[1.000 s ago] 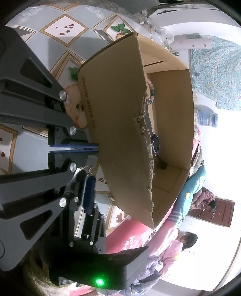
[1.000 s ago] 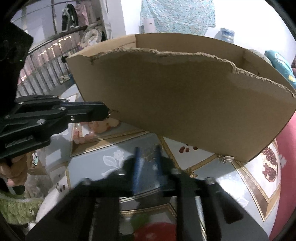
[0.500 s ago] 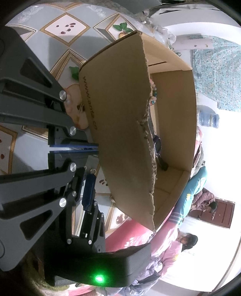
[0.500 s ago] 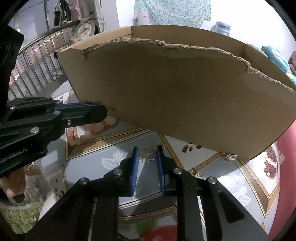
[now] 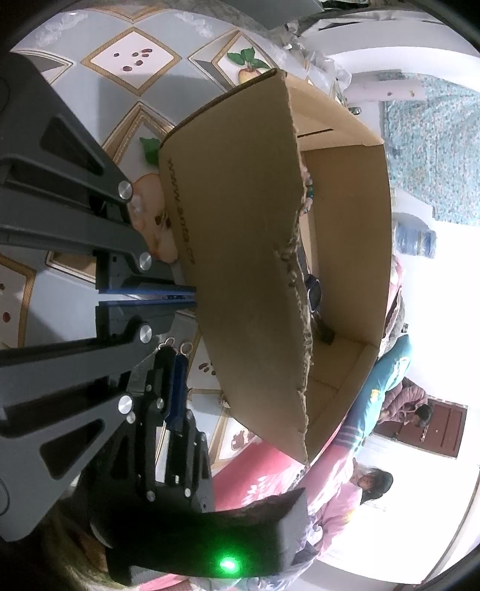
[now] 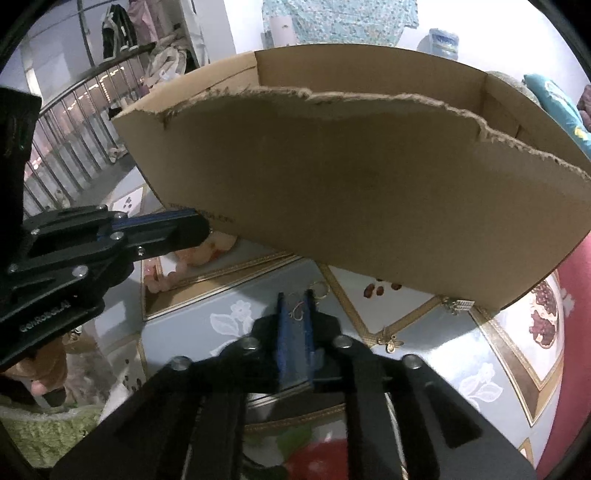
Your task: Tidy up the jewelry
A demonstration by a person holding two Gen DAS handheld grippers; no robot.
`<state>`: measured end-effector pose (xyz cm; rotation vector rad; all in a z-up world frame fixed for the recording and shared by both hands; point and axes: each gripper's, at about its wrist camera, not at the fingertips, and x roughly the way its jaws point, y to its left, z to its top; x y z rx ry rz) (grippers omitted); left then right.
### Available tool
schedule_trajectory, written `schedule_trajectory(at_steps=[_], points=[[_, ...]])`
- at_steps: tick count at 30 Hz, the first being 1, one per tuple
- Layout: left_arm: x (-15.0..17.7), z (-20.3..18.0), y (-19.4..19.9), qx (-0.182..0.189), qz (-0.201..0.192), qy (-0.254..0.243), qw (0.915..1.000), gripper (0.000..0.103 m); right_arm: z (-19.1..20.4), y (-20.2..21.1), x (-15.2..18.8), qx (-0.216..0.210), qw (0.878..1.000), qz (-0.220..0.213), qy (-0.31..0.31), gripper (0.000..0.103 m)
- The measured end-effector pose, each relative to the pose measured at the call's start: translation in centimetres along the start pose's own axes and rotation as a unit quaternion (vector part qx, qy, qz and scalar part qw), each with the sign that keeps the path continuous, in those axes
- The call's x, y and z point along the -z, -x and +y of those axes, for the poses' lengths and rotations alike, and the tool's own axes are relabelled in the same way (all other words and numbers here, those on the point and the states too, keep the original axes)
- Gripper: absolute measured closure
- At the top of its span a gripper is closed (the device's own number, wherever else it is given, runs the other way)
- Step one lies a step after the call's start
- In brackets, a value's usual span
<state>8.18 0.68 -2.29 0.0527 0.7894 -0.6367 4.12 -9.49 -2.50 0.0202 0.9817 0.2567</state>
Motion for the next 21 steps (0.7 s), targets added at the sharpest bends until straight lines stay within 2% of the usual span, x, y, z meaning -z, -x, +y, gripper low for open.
schedule_trajectory(at_steps=[1,2,5,9,12,14,21], points=[[0.1,0.0,0.0,-0.001,0.0,0.001,1.0,0.102,0.0,-0.1,-0.1,0.001,1.0,0.005,0.001,0.076],[0.1,0.1,-0.1,-0.001,-0.001,0.002,1.0,0.102,-0.1,-0.2,-0.3,0.002,1.0,0.01,0.002,0.073],[0.2,0.1,-0.1,-0.001,-0.001,0.004,1.0,0.102,-0.2,-0.6,-0.6,-0.005,1.0,0.026,0.005,0.072],[0.3,0.2,-0.2,0.0,-0.001,0.005,1.0,0.102,0.5,-1.0,-1.1,0.013,0.998,0.044,0.037,0.072],[0.3,0.2,-0.1,0.001,-0.002,0.006,1.0,0.102,0.9,-1.3,-1.5,0.026,0.997,0.058,0.054,0.076],[0.3,0.3,0.0,0.001,-0.004,0.007,1.0,0.102,0.9,-1.3,-1.6,0.022,0.996,0.065,0.053,0.083],[0.4,0.7,0.0,0.002,-0.007,0.015,0.9999,0.102,1.1,-1.5,-2.2,0.014,0.996,0.078,0.049,0.083]])
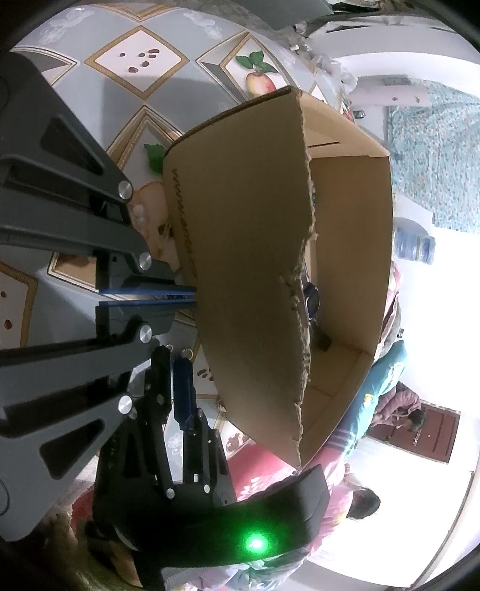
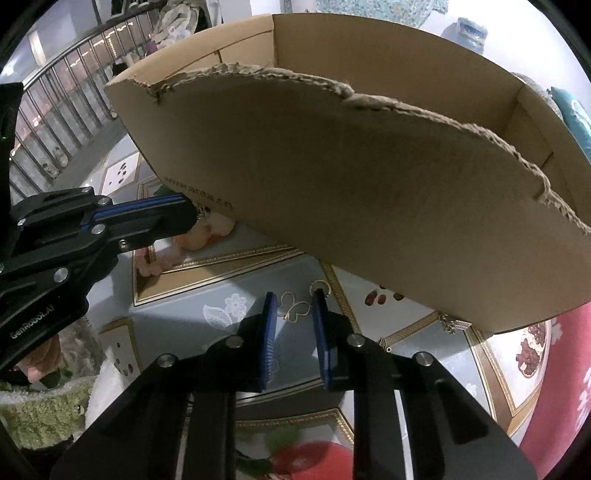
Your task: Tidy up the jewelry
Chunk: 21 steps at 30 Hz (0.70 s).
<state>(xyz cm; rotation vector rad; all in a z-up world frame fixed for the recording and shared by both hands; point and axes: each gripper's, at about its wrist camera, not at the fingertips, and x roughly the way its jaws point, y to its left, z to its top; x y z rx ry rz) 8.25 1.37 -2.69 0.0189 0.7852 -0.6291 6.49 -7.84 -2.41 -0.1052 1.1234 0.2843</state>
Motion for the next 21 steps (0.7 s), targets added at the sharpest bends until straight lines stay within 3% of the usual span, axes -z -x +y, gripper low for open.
schedule_trajectory(at_steps=[15,21], points=[[0.0,-0.2,1.4,0.0,-0.012,-0.001,0.9999,0.102,-1.2,1.9,0.7,-0.023,0.999,-0.022,-0.026,0.083],[-1.3,-1.4,4.3,0.02,-0.045,-0.002,0.9988,0.102,-1.5,7.4,1.0,-0.049,0.993,-0.109,-0.023,0.083]])
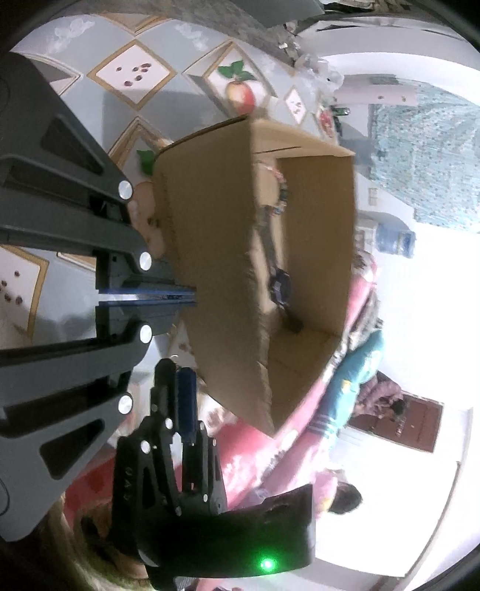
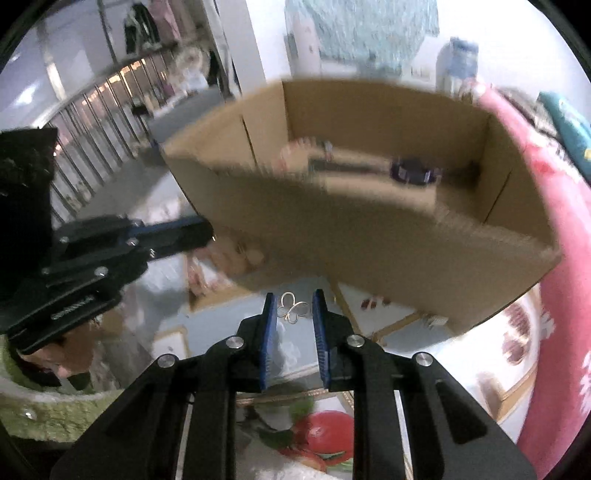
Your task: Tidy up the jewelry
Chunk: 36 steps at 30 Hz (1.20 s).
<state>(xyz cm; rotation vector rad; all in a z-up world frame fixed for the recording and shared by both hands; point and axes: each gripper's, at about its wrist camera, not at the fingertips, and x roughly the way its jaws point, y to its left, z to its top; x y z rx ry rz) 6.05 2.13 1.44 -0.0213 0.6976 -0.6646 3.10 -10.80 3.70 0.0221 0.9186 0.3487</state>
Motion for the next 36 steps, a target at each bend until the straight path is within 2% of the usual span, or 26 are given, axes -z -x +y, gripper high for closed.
schedule_trajectory(at_steps=[6,9,11,14,17,23,28,33,35,36], points=[[-3.8,-1.5,2.9,0.029,-0.057,-0.017,0.9978,0.102,-0.9,4.6,-2.8,-0.007,0.996,-0.092,-0.009,0.083],[-5.9,-2.1,2.5,0.017,-0.067,-0.036,0.997,0.102,-1.9,4.8,-4.4,-0.003,0.993,-0.113,-0.021,0.083],[-7.1,-1.9,1.5,0.017,-0.061,-0.033,0.9974,0.102,-3.1,3.9,-5.6,0.0,0.993,-0.113,-0.036,0.083],[-9.1,-1.2,-1.3,0.003,-0.032,-0.018,0.9993,0.102,-5.1,1.8,-6.9,-0.001,0.993,-0.097,-0.063,0.083],[-10.7,-0.4,-4.6,-0.015,-0.003,-0.004,0.9999,0.102,-6.4,-0.1,-8.0,0.017,0.994,-0.084,-0.072,0.083],[-11.9,1.3,-9.0,-0.047,0.036,0.032,0.9977,0.101,-7.6,-3.4,-9.3,0.038,0.995,-0.054,-0.08,0.082],[-11.1,1.8,-9.6,-0.06,0.038,0.046,0.9964,0.085,-8.0,-3.5,-8.6,0.019,0.994,-0.068,-0.089,0.076],[-10.5,1.4,-8.2,-0.074,0.022,0.041,0.9962,0.073,-8.0,-2.1,-7.8,0.002,0.991,-0.093,-0.093,0.075],[-10.4,1.0,-7.1,-0.081,0.01,0.037,0.996,0.058,-7.8,-0.9,-7.4,-0.01,0.989,-0.111,-0.095,0.074],[-10.4,0.7,-6.5,-0.083,0.003,0.035,0.996,0.056,-7.7,-0.2,-7.2,-0.016,0.988,-0.118,-0.098,0.073]])
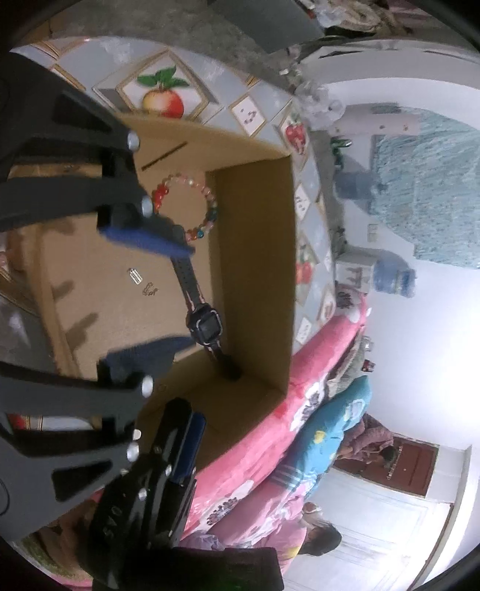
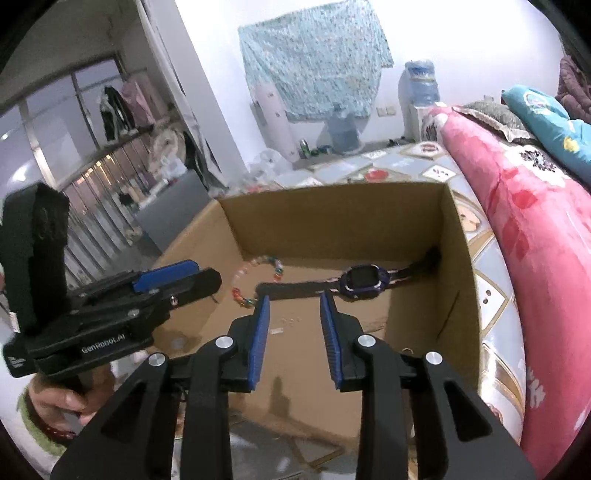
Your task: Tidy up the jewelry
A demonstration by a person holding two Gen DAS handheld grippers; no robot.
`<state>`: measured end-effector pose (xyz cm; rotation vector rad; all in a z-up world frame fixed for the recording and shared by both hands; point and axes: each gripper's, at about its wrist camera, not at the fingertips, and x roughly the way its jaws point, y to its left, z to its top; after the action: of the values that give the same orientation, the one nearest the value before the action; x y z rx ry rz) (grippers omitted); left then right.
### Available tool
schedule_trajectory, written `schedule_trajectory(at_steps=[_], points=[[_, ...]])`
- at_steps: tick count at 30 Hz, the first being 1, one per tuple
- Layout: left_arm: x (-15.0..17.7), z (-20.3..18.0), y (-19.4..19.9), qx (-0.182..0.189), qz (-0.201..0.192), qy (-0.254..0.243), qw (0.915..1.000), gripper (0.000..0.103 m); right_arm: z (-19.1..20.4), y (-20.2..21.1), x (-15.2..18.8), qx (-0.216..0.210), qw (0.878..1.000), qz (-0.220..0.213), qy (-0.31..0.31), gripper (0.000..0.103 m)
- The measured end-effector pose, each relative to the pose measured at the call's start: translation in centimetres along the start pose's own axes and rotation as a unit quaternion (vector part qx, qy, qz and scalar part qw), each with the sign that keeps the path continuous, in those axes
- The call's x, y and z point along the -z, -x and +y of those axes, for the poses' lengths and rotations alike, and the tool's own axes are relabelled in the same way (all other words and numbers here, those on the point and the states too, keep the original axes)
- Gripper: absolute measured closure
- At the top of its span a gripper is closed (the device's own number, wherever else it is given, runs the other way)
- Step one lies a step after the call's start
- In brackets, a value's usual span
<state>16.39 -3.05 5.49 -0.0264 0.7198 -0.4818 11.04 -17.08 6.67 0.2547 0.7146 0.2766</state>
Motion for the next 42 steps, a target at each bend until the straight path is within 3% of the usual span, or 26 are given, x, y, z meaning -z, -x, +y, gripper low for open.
schedule_trajectory(at_steps=[4,8,13,18,25,30,42], points=[[0.5,-0.6,2.8,-0.005,-0.023,-0.009,0.9997,0.035,0.3,2.8,-0.1,-0.028,0.999,-0.028,-0.02,0.058],[1.2,-0.7,5.3,0.001,-0.039,-0.003,0.9992,0.023,1.0,5.7,-0.8,-0.072,0.996,-0.043,-0.041,0.037],[2.3,-0.6,7.6,0.005,-0.046,0.009,0.9989,0.02,2.1,7.4,-1.7,-0.121,0.988,0.001,-0.092,0.026],[2.9,-0.2,9.2,0.006,-0.053,0.021,0.9984,0.02,3.2,8.0,-1.6,-0.227,0.957,0.072,-0.165,0.026],[3.1,0.8,9.7,-0.001,-0.049,0.029,0.9984,0.02,8.0,10.8,-1.6,-0.291,0.944,0.096,-0.126,0.022],[3.2,1.2,9.7,-0.002,-0.048,0.036,0.9982,0.02,10.3,12.2,-1.8,-0.313,0.94,0.091,-0.096,0.021],[3.3,0.8,9.7,-0.003,-0.05,0.028,0.9983,0.02,10.5,12.2,-1.9,-0.34,0.932,0.098,-0.077,0.02]])
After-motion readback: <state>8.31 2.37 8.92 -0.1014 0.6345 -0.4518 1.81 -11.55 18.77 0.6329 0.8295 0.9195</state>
